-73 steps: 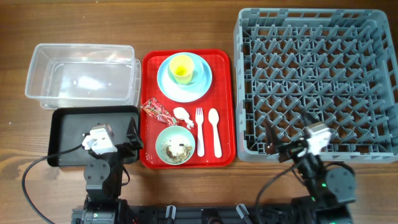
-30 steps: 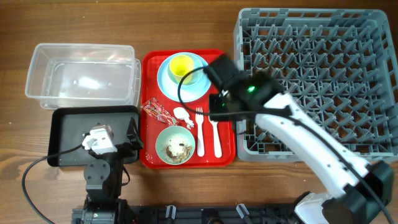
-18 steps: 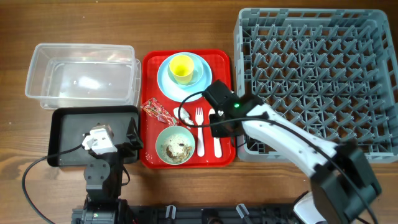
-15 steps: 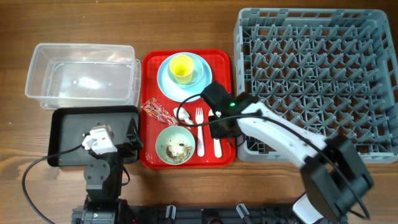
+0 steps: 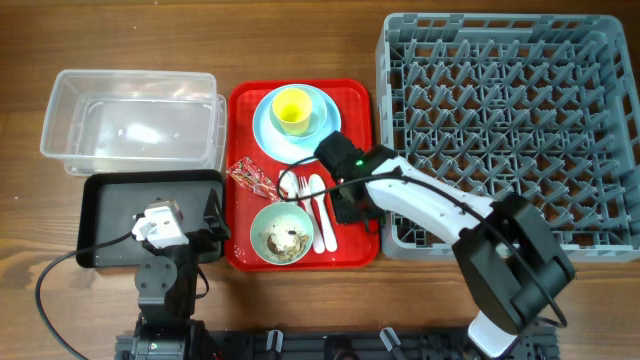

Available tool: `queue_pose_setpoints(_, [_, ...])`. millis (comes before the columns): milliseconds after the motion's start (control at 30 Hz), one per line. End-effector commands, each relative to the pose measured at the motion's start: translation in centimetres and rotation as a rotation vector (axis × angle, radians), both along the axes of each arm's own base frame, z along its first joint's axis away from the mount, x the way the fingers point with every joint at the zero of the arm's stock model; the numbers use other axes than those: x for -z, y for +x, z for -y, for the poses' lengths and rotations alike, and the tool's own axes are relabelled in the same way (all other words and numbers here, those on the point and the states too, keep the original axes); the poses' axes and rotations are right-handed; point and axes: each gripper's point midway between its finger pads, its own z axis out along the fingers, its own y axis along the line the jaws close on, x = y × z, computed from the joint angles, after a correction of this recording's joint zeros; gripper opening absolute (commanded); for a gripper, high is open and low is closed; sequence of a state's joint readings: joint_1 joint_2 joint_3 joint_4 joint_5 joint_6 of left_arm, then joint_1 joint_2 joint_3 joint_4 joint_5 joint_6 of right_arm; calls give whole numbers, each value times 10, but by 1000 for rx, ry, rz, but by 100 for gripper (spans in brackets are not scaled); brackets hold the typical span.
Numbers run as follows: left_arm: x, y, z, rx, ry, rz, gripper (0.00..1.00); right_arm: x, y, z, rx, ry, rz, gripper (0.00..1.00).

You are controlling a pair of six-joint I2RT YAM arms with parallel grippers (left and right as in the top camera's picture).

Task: Sort waste into correct bins and load items into the dishwasher rack
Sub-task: 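Reach the right gripper to the white spoon on the red tray and grasp it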

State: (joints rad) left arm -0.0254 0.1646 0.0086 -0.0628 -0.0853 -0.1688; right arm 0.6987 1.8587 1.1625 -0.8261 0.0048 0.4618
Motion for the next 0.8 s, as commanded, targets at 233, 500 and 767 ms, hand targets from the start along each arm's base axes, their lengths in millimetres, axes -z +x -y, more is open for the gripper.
queue_pose_setpoints(233, [0,0,-3,-13,19,0,100,-38,31,-41,-97,113,51,30])
queue_pose_setpoints(500, [0,0,-3,-13,19,0,100,-28,4,-60,-143,118,23,31])
queue_pose_setpoints(767, [0,0,-3,-13,19,0,100,-1,1,-60,-161,19,30,33])
